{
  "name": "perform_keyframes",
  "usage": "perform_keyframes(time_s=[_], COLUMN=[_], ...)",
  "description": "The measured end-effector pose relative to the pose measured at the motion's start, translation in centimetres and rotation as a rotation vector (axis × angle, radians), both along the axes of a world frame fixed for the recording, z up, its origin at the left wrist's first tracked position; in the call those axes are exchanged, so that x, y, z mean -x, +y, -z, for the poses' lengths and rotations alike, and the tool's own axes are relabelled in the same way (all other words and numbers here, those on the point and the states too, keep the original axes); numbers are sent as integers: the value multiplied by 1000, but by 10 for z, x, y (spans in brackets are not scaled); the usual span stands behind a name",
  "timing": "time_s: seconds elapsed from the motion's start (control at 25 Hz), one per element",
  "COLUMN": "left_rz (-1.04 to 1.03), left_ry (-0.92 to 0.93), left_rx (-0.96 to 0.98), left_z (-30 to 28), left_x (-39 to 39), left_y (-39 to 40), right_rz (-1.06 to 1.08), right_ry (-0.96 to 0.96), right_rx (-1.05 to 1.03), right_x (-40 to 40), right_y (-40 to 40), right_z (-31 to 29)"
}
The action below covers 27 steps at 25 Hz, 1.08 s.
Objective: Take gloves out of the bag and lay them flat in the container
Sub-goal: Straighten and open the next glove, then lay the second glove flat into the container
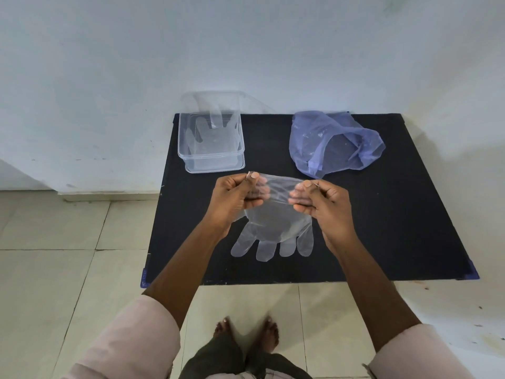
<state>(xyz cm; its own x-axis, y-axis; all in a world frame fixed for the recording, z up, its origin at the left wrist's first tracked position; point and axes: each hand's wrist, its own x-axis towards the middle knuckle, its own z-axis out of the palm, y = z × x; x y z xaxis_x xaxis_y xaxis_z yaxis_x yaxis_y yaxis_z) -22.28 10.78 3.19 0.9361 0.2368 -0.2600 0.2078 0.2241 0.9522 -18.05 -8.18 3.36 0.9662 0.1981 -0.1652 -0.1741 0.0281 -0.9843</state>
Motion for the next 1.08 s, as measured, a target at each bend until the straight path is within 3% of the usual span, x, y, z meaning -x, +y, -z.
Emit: perform_keyframes(time_s=[0.4,0.84,1.08], left_rz=[-83,-196,-216], left_ry=[100,116,47], left_rx=[48,96,11], left_z=[-26,-37,-64], left_x=[-61,-210,-295], left_y=[55,219,282], right_rz=[-55,-67,-38], right_ry=[16,65,-37], right_rx=[83,164,176], right_x=[-75,-230,-314], right_y=[59,238,313], right_z=[-28,-41,-67])
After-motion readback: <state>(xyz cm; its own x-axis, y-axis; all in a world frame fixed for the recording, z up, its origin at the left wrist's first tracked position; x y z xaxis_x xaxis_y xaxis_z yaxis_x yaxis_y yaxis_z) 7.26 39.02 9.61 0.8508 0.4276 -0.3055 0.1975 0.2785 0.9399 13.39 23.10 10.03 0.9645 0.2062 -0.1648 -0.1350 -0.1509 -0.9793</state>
